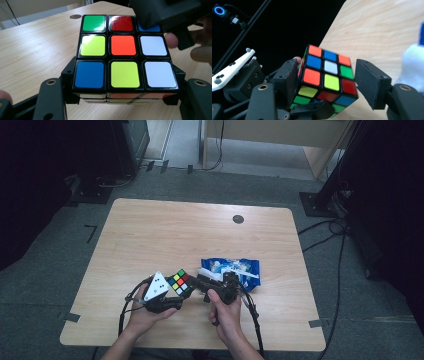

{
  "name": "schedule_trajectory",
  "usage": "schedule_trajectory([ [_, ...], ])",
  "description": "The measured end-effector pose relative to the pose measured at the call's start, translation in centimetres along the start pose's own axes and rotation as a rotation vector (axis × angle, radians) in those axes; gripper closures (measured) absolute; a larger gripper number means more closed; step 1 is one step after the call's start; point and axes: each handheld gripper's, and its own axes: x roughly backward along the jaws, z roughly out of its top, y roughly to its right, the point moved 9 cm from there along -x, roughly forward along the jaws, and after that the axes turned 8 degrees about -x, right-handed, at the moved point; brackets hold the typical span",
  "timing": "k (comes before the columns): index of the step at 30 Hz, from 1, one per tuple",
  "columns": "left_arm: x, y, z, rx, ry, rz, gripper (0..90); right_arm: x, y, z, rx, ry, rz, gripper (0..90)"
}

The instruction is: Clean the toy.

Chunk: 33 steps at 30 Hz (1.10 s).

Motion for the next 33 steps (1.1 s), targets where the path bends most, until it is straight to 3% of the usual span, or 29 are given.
schedule_trajectory([
  [8,-0.1,0.5,0.2,-0.037,0.015,0.015,34.0,-0.5,0.6,-0.4,-0.12,-0.068,0.026,26.9],
  [11,-0.1,0.6,0.3,-0.045,0.018,0.016,34.0,-0.8,0.8,-0.9,-0.174,-0.111,0.056,24.4],
  [16,-0.2,0.6,0.0,-0.041,0.001,-0.001,33.9,-0.9,0.6,-1.2,-0.171,-0.125,0.055,32.9],
  [18,-0.4,0.7,-0.1,-0.042,-0.013,-0.001,33.8,-0.8,0.5,-1.3,-0.134,-0.113,0.034,33.8],
  [20,-0.6,0.7,-0.2,-0.038,-0.026,-0.002,33.7,-0.7,0.3,-1.2,-0.049,-0.086,-0.024,34.2],
  [21,-0.7,0.8,-0.3,-0.033,-0.032,0.0,33.7,-0.7,0.1,-1.2,0.01,-0.069,-0.061,34.3],
  [23,-0.7,0.8,-0.3,-0.032,-0.037,-0.004,33.7,-0.6,-0.5,-1.2,0.187,-0.032,-0.153,34.3],
  [25,-0.7,0.8,-0.4,-0.03,-0.039,-0.005,33.6,-0.6,-1.1,-1.4,0.302,-0.022,-0.208,34.2],
  [28,-0.6,0.7,-0.4,-0.039,-0.042,0.006,33.8,-0.7,-1.4,-1.5,0.376,-0.023,-0.243,34.1],
  [30,-0.5,0.5,-0.4,-0.018,-0.042,-0.01,33.9,-0.7,-1.6,-1.3,0.401,-0.027,-0.216,32.6],
  [32,-0.3,-0.1,-0.5,0.003,-0.045,0.005,33.9,0.5,-2.3,0.2,0.399,0.009,-0.155,29.0],
  [33,-0.1,-0.6,-0.6,0.022,-0.042,0.011,34.0,1.1,-2.4,1.0,0.394,0.029,-0.151,30.0],
])
